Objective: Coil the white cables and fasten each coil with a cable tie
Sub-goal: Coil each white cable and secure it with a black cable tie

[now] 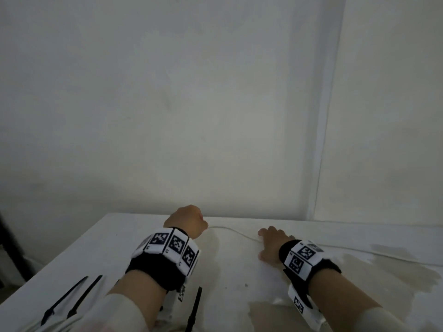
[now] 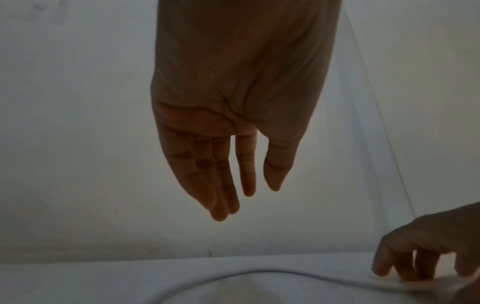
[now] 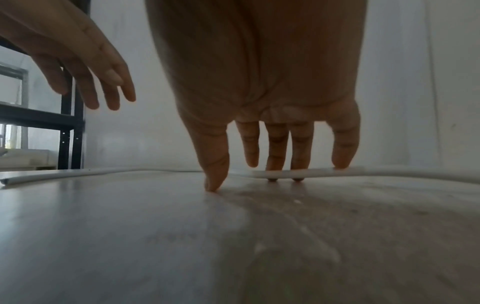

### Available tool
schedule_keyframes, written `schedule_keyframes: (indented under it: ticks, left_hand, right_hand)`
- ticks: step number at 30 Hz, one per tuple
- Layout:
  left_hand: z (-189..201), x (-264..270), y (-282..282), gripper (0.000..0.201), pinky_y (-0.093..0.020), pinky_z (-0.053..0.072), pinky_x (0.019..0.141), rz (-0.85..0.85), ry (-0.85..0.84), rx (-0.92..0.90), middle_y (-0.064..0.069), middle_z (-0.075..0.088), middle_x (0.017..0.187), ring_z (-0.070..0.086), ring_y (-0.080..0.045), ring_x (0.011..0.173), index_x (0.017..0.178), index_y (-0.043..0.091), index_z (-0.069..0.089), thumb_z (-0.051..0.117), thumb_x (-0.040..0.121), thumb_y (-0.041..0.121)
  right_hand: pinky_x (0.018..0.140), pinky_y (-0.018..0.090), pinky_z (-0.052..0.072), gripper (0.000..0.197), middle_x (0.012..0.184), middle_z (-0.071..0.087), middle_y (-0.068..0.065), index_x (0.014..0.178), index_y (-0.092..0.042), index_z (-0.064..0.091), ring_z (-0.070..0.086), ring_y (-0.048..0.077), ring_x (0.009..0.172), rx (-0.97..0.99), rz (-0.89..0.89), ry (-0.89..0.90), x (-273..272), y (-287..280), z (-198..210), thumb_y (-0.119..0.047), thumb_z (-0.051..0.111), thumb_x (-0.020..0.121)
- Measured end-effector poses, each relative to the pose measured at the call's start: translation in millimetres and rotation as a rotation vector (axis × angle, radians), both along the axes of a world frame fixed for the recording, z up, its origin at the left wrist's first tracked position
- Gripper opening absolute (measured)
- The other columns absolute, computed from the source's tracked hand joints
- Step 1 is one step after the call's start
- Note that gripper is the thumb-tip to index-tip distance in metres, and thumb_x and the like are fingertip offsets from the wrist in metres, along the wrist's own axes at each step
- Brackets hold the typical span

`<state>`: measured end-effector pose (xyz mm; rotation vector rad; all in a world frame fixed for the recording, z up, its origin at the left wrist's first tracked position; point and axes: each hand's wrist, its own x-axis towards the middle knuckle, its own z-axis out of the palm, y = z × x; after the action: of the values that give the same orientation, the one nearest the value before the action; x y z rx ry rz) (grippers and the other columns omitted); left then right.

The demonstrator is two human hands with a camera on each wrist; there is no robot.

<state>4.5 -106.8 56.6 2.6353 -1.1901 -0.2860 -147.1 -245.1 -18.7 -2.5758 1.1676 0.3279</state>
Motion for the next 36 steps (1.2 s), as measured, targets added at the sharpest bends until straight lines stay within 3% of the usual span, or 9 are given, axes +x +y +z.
schedule_keyframes:
  ticks: [4, 9, 12, 17, 20, 24, 29, 32, 36]
  left_hand:
    - [-13, 2, -14, 0.041, -0.027, 0.039, 0.098, -0.063, 0.004, 0.097, -0.007, 0.048, 0.136, 0.048, -0.022, 0.122, 0.130, 0.015, 0.047, 0.053, 0.091, 0.024]
    - [-22, -8, -29, 0.056, -0.029, 0.038, 0.101, -0.200, 0.002, 0.135, -0.009, 0.035, 0.141, 0.042, -0.024, 0.127, 0.142, 0.028, 0.031, 0.054, 0.091, 0.026]
    - [-22, -22, -38, 0.043, -0.031, 0.041, 0.094, -0.222, -0.043, 0.074, -0.010, 0.043, 0.129, 0.049, -0.026, 0.118, 0.135, 0.025, 0.044, 0.051, 0.093, 0.034]
    - [-14, -37, -41, 0.027, -0.028, 0.033, 0.069, -0.219, -0.108, -0.233, -0.005, 0.050, 0.083, 0.056, -0.031, 0.099, 0.106, 0.006, 0.058, 0.037, 0.099, 0.023]
    - [-7, -40, -36, 0.028, -0.032, 0.038, 0.070, -0.192, -0.130, -0.324, -0.014, 0.063, 0.098, 0.057, -0.030, 0.096, 0.106, 0.006, 0.058, 0.037, 0.099, 0.023]
    - [-1, -44, -30, 0.026, -0.031, 0.042, 0.074, -0.162, -0.145, -0.302, -0.009, 0.066, 0.103, 0.059, -0.028, 0.095, 0.102, 0.014, 0.060, 0.044, 0.096, 0.034]
    - [15, -37, -3, 0.032, -0.033, 0.043, 0.075, -0.080, -0.308, -0.268, -0.010, 0.066, 0.100, 0.059, -0.030, 0.096, 0.093, 0.015, 0.061, 0.041, 0.096, 0.039]
    - [29, -25, 16, 0.038, -0.034, 0.043, 0.072, -0.043, -0.216, -0.377, -0.015, 0.067, 0.089, 0.059, -0.032, 0.086, 0.072, 0.012, 0.057, 0.043, 0.095, 0.040]
    - [51, -26, 38, 0.036, -0.028, 0.038, 0.056, -0.019, 0.127, -0.580, -0.009, 0.054, 0.060, 0.049, -0.026, 0.059, 0.061, 0.013, 0.055, 0.050, 0.094, 0.026]
  right_hand:
    - [0.104, 0.033, 0.029, 0.029, 0.134, 0.047, 0.005, 0.123, -0.015, 0.049, 0.044, 0.022, 0.122, 0.030, 0.072, -0.095, 2, 2, 8, -0.019, 0.045, 0.095]
    - [0.068, 0.023, 0.036, 0.013, 0.109, 0.055, 0.007, 0.098, -0.017, 0.054, 0.048, 0.018, 0.087, 0.072, 0.119, -0.464, -13, 16, 34, -0.018, 0.041, 0.096]
    - [0.064, 0.024, 0.034, 0.010, 0.093, 0.049, -0.001, 0.092, -0.018, 0.053, 0.045, 0.016, 0.081, 0.070, 0.133, -0.622, -26, 25, 54, -0.020, 0.044, 0.095]
    - [0.062, 0.024, 0.034, 0.014, 0.074, 0.049, -0.008, 0.084, -0.020, 0.053, 0.044, 0.011, 0.068, 0.018, 0.087, -0.849, -54, 27, 79, -0.024, 0.045, 0.094]
    - [0.060, 0.023, 0.033, 0.014, 0.065, 0.045, -0.006, 0.082, -0.018, 0.055, 0.041, 0.011, 0.061, 0.002, -0.007, -0.987, -74, 22, 89, -0.027, 0.050, 0.092]
    - [0.050, 0.016, 0.032, 0.013, 0.058, 0.039, -0.004, 0.079, -0.024, 0.054, 0.037, 0.007, 0.052, -0.100, -0.062, -1.001, -97, 20, 98, -0.030, 0.055, 0.090]
    - [0.059, 0.026, 0.034, 0.016, 0.067, 0.049, -0.003, 0.080, -0.015, 0.053, 0.044, 0.015, 0.061, -0.230, -0.197, -1.051, -131, 9, 108, -0.024, 0.052, 0.093]
    - [0.062, 0.026, 0.034, 0.018, 0.068, 0.050, -0.003, 0.079, -0.010, 0.054, 0.046, 0.017, 0.066, -0.264, -0.273, -1.053, -152, 1, 111, -0.019, 0.050, 0.094]
    - [0.061, 0.028, 0.033, 0.014, 0.063, 0.047, -0.005, 0.081, -0.012, 0.053, 0.044, 0.019, 0.063, -0.338, -0.298, -1.056, -173, -1, 110, -0.015, 0.048, 0.094]
